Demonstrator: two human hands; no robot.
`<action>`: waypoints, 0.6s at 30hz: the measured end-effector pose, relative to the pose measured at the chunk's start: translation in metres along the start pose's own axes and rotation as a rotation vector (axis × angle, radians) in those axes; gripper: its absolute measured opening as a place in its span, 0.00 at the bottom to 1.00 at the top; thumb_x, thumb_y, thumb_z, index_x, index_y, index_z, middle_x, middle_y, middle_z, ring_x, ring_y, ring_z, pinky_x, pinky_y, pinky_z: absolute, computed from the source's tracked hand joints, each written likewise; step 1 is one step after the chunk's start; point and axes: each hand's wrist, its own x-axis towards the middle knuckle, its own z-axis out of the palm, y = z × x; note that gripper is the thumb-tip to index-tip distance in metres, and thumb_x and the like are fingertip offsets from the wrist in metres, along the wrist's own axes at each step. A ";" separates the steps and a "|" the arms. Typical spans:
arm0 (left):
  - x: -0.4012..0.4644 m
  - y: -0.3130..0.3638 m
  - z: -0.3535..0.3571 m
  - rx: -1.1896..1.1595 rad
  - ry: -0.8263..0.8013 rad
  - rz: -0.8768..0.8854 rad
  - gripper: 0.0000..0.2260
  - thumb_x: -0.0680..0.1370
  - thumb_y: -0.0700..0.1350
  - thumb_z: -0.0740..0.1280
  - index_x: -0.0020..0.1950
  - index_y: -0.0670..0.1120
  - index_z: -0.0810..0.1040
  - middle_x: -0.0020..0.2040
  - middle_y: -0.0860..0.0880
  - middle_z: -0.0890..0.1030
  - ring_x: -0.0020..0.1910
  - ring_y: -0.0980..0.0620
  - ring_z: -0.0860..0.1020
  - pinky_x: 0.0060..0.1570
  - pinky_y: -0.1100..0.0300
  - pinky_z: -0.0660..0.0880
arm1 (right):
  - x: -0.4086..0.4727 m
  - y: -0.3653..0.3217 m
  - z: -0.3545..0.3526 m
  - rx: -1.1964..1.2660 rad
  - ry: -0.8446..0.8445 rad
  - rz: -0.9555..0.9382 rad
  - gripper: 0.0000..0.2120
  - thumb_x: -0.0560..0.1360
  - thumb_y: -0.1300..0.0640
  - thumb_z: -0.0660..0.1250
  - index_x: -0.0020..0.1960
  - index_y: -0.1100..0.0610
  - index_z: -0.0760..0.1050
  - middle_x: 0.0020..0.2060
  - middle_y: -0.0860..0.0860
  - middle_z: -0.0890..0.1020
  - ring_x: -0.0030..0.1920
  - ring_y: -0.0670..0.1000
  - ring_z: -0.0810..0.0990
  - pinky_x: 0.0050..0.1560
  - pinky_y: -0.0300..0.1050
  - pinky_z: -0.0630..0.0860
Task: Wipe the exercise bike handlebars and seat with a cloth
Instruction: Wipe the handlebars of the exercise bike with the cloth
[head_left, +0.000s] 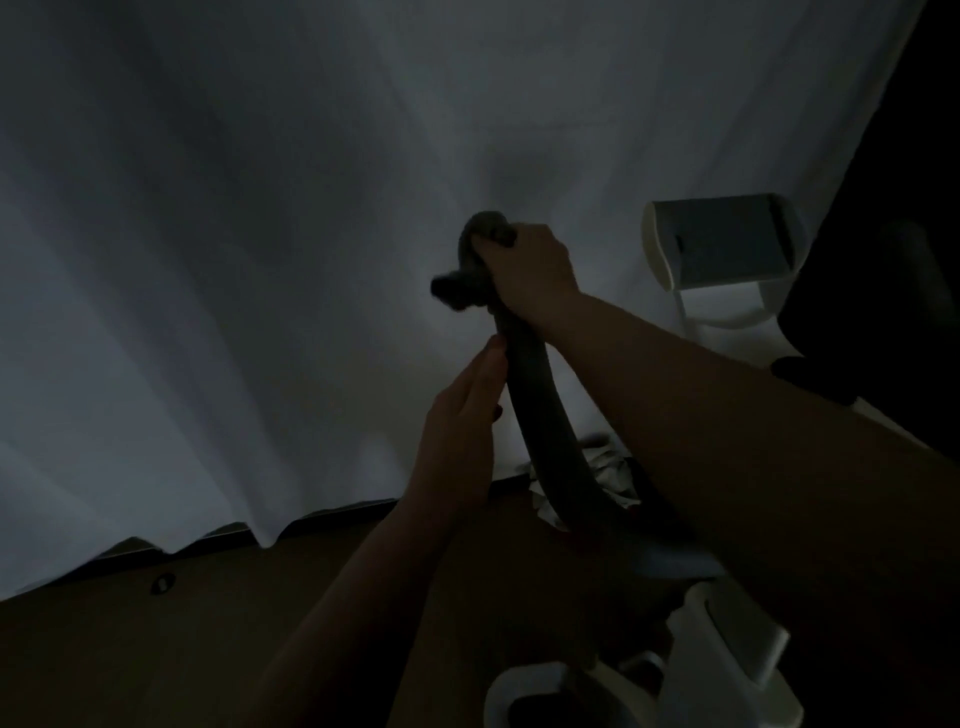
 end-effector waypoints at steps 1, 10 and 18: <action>-0.002 0.000 0.002 0.012 -0.009 0.004 0.12 0.83 0.51 0.52 0.63 0.64 0.67 0.59 0.67 0.71 0.64 0.59 0.71 0.59 0.62 0.69 | -0.004 -0.001 0.002 0.097 0.057 0.063 0.11 0.79 0.53 0.59 0.44 0.58 0.74 0.36 0.51 0.77 0.37 0.51 0.78 0.36 0.41 0.73; -0.001 -0.002 0.004 -0.080 0.025 -0.008 0.11 0.82 0.46 0.54 0.55 0.64 0.69 0.53 0.65 0.74 0.58 0.59 0.73 0.57 0.62 0.70 | -0.040 0.014 -0.010 -0.437 0.087 -0.339 0.12 0.81 0.54 0.57 0.59 0.58 0.74 0.52 0.56 0.76 0.47 0.53 0.75 0.48 0.43 0.68; -0.005 -0.003 0.005 -0.008 -0.003 0.015 0.13 0.83 0.48 0.53 0.66 0.61 0.64 0.64 0.61 0.70 0.67 0.55 0.70 0.62 0.57 0.70 | -0.021 -0.004 0.010 0.181 0.220 0.202 0.13 0.81 0.52 0.57 0.53 0.60 0.75 0.38 0.49 0.76 0.38 0.48 0.76 0.33 0.39 0.68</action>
